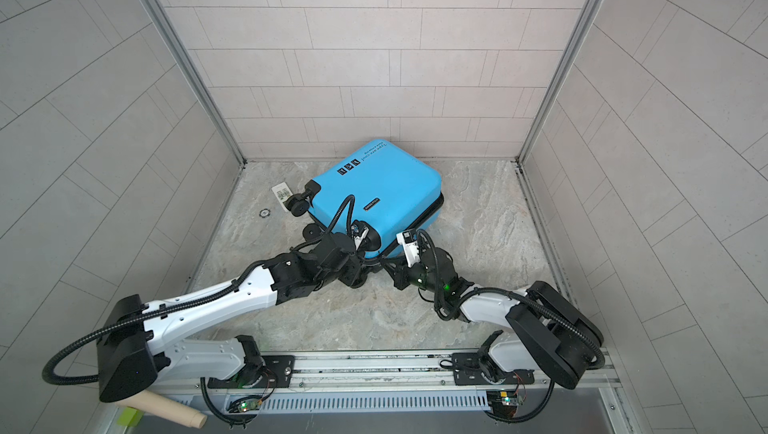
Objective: Pack the luggage
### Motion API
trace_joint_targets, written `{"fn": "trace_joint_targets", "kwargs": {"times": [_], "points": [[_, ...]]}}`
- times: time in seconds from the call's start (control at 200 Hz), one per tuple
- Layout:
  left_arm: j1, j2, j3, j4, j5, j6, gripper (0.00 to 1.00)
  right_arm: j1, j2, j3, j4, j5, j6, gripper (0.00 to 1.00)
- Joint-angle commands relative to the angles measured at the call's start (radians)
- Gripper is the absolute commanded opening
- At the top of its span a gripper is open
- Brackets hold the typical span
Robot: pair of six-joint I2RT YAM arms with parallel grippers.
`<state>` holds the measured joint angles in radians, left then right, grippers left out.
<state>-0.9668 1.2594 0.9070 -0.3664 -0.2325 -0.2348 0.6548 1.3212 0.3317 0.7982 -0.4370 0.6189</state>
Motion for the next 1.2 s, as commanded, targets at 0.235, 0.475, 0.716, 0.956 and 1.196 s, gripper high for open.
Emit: {"fn": "trace_joint_targets", "kwargs": {"times": [0.235,0.475,0.716,0.956,1.196], "points": [[-0.007,-0.041,0.062,0.143,-0.016,-0.036,0.00,0.005,0.005,0.059,0.024,0.088,0.006,0.19],[-0.008,-0.042,0.059,0.143,-0.008,-0.040,0.00,0.006,0.036,0.074,0.042,0.086,0.016,0.20],[-0.009,-0.039,0.062,0.144,-0.005,-0.041,0.00,0.020,0.039,0.075,0.033,0.053,-0.010,0.40],[-0.008,-0.037,0.063,0.143,-0.008,-0.040,0.00,0.028,0.057,0.082,0.006,0.049,-0.046,0.37],[-0.009,-0.037,0.067,0.135,-0.005,-0.043,0.00,0.027,0.099,0.115,-0.023,0.059,-0.071,0.26]]}}
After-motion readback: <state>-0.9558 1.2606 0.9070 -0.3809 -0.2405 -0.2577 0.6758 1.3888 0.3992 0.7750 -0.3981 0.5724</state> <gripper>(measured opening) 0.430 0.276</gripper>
